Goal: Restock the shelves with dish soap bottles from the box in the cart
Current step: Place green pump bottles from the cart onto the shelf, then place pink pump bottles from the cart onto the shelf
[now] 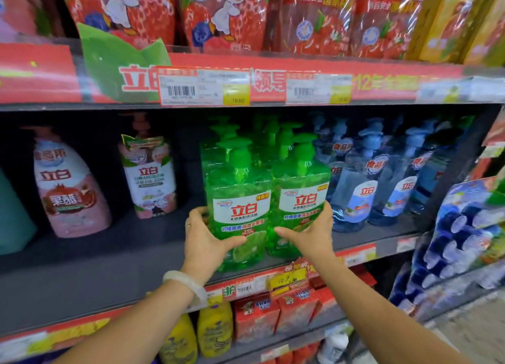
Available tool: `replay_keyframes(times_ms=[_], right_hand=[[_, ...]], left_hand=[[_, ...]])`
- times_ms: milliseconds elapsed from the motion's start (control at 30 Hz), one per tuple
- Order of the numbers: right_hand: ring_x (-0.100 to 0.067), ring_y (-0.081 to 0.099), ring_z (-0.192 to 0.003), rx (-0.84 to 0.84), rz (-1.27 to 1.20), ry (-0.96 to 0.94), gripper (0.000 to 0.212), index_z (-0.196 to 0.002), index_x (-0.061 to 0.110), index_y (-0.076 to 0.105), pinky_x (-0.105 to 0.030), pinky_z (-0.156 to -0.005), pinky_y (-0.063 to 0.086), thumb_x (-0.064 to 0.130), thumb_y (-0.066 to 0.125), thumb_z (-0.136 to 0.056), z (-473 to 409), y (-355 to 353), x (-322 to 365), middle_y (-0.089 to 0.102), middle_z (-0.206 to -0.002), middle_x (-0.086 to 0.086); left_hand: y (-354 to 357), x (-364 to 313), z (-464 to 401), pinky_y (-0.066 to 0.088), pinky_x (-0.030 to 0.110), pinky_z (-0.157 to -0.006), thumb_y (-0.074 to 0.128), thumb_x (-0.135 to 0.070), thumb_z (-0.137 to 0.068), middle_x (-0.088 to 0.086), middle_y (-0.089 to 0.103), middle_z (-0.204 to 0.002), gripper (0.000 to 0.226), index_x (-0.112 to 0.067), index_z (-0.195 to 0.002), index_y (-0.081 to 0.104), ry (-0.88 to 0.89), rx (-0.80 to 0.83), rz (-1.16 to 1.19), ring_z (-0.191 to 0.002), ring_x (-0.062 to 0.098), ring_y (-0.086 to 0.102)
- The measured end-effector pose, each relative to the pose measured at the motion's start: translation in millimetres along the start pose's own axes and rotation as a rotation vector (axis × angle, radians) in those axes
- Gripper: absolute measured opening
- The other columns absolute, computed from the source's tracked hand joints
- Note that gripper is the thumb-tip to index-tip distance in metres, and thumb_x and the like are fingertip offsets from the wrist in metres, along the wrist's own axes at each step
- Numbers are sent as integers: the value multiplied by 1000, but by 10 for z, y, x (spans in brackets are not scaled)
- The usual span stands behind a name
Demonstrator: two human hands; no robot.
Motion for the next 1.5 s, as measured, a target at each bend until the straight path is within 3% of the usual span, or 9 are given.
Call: replay_keyframes(times_ms=[500,567,700,933,1067,1167,1267,1333,1500], right_hand=[[-32,17,-141,109,96,65,128,-149,8,1,-47,-114,22,31,89,-59,130,-113,41,19,-152,-17],[-34,25,-137,94,203,98,113,-146,3,14,-44,-111,27,32,86,-64,253,-169,-34,27,-147,-19],[-26,50,-114,243,363,-50,57,-123,8,51,-32,-97,41,27,76,-76,603,-6,-96,49,-122,-12],[-24,42,-123,606,553,-488,55,-131,16,45,-30,-101,36,25,69,-82,1418,951,436,42,-133,-3],[-26,43,-121,744,648,-702,55,-130,18,42,-29,-100,33,26,65,-80,2079,1581,848,41,-134,-3],[-26,41,-124,841,648,-815,60,-132,16,40,-30,-102,33,29,67,-79,2764,2092,1248,40,-134,-4],[-26,38,-127,954,596,-944,65,-135,16,38,-31,-106,32,31,67,-80,3690,2628,1682,38,-138,-4],[-28,38,-127,1029,566,-1010,63,-136,14,37,-32,-104,34,32,66,-82,4429,2955,1955,37,-138,-5],[-28,41,-125,1168,493,-1234,60,-131,14,39,-34,-100,37,35,65,-82,6337,3601,2579,41,-133,-7]], left_hand=[[74,-105,136,39,33,-104,88,-15,-60,8,41,-131,96,-10,-136,30,-18,27,-87,-116,16,45],[66,-15,223,36,37,-109,88,-18,-61,11,40,-134,100,-8,-140,27,-40,29,-157,-125,22,41],[-44,217,528,26,31,-111,76,-24,-76,12,35,-142,86,-7,-144,26,-46,53,-423,-135,25,30],[-608,449,942,19,30,-115,58,-25,-85,8,18,-154,69,-16,-146,25,69,235,-908,-139,26,23],[-1397,623,1275,33,37,-108,61,-28,-77,17,39,-141,63,-10,-134,44,-26,219,-1050,-129,32,41],[-2248,826,1604,56,37,-77,73,-42,-41,16,65,-102,66,-9,-98,68,-77,109,-1113,-88,34,68],[-3204,1156,2144,34,38,-106,68,-30,-76,15,41,-139,68,-10,-135,41,-298,73,-1150,-128,32,42],[-3893,1351,2550,28,37,-107,57,-30,-85,12,35,-141,62,-13,-139,32,-380,-37,-1148,-130,29,34],[-5523,1645,3561,34,39,-103,67,-34,-80,10,38,-136,71,-14,-139,33,-594,-146,-1175,-125,31,40]])
Point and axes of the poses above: each hand's wrist, its own z-axis away from the middle knuckle, its own y-axis out of the palm, x = y × z, the point moved 6 cm from there along -z, towards the middle knuckle
